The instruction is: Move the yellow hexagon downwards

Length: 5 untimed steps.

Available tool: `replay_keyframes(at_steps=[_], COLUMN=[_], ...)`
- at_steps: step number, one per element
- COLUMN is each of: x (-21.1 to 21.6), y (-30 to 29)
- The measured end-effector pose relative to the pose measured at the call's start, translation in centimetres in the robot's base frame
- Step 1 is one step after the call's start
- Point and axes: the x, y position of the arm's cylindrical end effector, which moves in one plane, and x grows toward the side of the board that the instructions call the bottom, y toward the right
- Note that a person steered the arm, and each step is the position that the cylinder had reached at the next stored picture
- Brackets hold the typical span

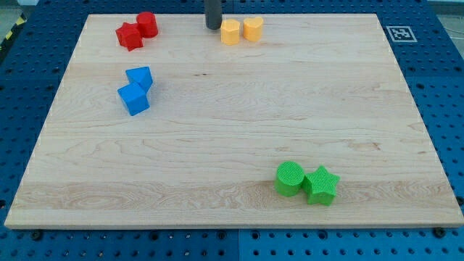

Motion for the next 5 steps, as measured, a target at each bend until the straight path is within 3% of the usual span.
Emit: replay_keyframes(at_steps=[3, 5], x=[4.1, 4.3], y=[2.2, 2.5])
